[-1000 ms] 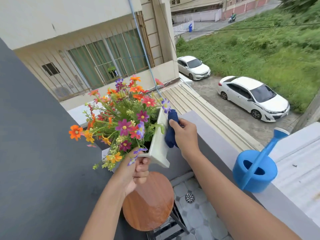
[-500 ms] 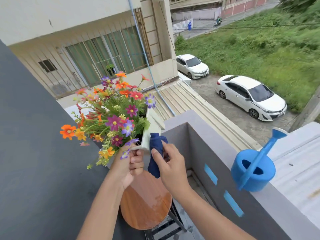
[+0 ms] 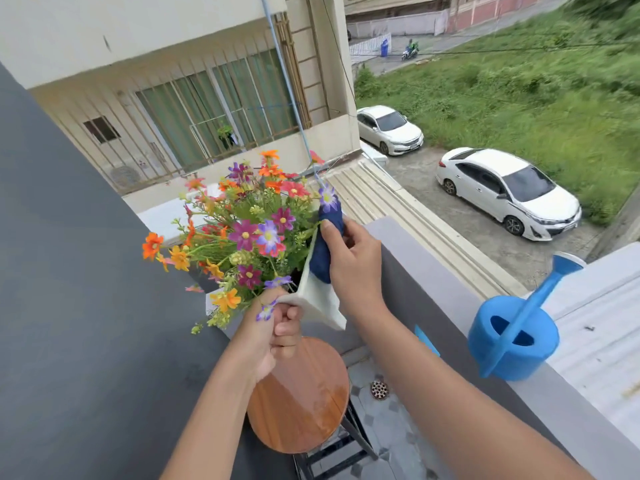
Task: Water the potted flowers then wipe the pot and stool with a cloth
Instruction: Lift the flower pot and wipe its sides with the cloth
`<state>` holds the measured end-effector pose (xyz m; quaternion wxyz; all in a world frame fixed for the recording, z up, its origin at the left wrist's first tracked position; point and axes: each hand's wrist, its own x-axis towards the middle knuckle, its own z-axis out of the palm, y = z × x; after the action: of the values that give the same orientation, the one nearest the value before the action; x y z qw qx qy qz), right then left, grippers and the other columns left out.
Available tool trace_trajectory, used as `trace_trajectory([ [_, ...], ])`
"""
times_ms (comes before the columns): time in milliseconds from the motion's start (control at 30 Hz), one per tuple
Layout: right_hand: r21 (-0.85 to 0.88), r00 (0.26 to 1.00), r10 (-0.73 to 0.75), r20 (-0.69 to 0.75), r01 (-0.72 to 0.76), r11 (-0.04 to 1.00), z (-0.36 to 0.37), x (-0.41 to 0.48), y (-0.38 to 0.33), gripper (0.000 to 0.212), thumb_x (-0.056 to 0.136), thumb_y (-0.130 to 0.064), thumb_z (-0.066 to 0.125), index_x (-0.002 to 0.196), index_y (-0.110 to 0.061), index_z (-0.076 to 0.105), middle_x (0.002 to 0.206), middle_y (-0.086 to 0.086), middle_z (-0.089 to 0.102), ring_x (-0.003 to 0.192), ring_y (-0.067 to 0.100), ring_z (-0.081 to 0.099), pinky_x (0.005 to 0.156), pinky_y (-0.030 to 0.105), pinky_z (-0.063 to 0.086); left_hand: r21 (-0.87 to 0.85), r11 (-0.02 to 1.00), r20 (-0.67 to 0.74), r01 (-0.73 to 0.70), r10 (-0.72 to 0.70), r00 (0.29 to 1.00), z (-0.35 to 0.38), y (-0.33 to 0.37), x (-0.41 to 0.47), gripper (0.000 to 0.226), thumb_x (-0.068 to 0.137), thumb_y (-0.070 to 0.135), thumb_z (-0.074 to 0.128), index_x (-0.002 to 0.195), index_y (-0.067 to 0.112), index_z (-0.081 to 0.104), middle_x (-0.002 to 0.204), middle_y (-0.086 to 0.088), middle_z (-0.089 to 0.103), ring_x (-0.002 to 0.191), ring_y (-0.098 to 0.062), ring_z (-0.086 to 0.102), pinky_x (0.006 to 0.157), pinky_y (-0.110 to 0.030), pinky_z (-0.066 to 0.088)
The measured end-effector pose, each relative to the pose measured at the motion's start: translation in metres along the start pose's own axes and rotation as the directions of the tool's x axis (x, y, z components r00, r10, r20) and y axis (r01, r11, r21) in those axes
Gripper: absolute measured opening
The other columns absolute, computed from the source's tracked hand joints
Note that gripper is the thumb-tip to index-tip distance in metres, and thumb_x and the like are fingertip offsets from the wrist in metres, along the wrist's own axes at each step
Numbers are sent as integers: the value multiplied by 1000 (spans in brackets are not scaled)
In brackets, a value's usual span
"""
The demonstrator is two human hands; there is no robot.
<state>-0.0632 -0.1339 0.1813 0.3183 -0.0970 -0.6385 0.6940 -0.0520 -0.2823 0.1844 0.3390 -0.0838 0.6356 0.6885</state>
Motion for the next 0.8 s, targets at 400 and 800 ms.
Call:
trace_trajectory([
  [400, -350, 986, 154, 61, -124, 928, -13, -14, 54, 39, 95, -17, 56, 62, -21, 38, 63, 0, 42, 55, 10, 36, 52, 23, 28, -69, 997, -38, -25, 22, 999, -5, 13, 1, 39, 92, 37, 37, 58, 17, 40, 37, 10, 23, 28, -4, 15, 34, -15, 8],
  [800, -53, 997, 75, 19, -74, 996, -10, -19, -3, 36, 97, -22, 61, 68, -2, 50, 59, -1, 40, 56, 10, 33, 52, 28, 26, 65, 998, -55, 12, -8, 998, -6, 3, 12, 41, 94, 42, 33, 61, 18, 39, 41, 9, 23, 29, -4, 14, 35, -15, 7],
])
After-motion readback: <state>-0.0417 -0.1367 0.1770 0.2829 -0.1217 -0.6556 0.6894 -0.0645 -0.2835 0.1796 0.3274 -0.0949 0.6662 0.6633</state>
